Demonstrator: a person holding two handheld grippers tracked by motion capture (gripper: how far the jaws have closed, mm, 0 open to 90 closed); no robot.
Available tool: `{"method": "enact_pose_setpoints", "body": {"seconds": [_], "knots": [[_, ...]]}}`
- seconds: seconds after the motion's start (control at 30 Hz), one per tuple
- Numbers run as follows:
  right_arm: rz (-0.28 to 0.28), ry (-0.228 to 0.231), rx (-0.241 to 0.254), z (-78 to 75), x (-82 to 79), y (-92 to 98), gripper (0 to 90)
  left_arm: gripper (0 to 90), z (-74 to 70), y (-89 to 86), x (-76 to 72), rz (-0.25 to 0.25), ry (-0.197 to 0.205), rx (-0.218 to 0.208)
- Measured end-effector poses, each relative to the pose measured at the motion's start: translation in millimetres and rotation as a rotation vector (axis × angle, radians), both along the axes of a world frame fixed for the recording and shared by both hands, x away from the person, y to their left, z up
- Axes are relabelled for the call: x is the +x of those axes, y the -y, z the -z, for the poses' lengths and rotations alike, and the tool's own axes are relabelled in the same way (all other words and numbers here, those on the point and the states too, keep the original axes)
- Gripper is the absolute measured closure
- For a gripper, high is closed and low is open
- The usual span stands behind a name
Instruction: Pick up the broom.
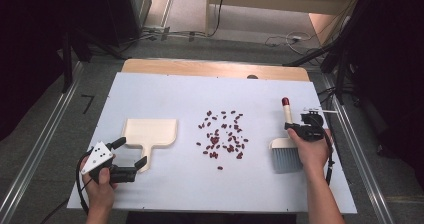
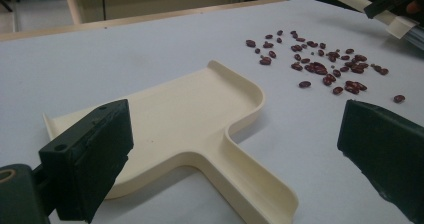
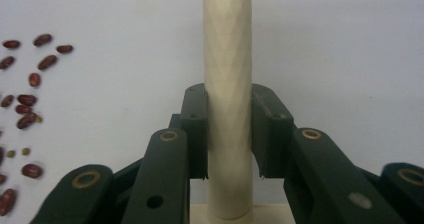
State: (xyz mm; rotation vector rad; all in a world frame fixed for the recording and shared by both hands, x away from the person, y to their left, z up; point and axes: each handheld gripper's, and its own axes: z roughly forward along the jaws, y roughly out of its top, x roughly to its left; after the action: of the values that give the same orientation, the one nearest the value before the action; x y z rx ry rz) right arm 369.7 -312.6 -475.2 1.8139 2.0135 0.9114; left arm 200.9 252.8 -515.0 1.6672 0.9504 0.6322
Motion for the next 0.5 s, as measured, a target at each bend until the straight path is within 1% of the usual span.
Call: {"method": "enact_pose_setpoints", "body": {"seconds": [0.03,0.07,0.1,0.13,0.3,0.33,0.37,0.43,0.5], "knots": [[-0.001,0.011,0.011,-1.1,-1.8,0.9,69.4,1.4,0.0,0.3,0.1,-0.003,0.001,0.004],[0.002,0.026,0.038,-2.7,-4.6,2.2,69.4,1.3,0.0,0.7,0.1,-0.002,0.0,0.007],[0.0,0.047,0.054,-4.8,-8.1,3.3,69.4,1.3,0.0,1.1,0.1,-0.001,0.001,0.007],[0.0,0.058,0.058,-6.4,-10.2,3.4,69.4,1.3,-0.2,1.4,-0.1,-0.002,-0.001,0.013],[-0.012,0.161,0.101,-17.5,-24.6,8.1,69.4,1.3,-1.4,2.8,-1.5,-0.003,0.009,0.026],[-0.015,0.175,0.11,-19.2,-26.5,8.8,69.5,1.3,-2.2,2.8,-1.9,-0.005,0.011,0.029],[-0.017,0.204,0.121,-22.1,-29.9,9.8,69.5,1.3,-2.8,2.8,-2.0,-0.005,0.011,0.028],[-0.024,0.236,0.13,-26.2,-34.1,11.0,69.4,1.3,-4.0,2.6,-2.4,-0.01,0.011,0.034],[-0.03,0.27,0.148,-31.2,-39.9,11.9,69.5,1.4,-6.2,2.1,-2.6,-0.02,0.016,0.02]]}}
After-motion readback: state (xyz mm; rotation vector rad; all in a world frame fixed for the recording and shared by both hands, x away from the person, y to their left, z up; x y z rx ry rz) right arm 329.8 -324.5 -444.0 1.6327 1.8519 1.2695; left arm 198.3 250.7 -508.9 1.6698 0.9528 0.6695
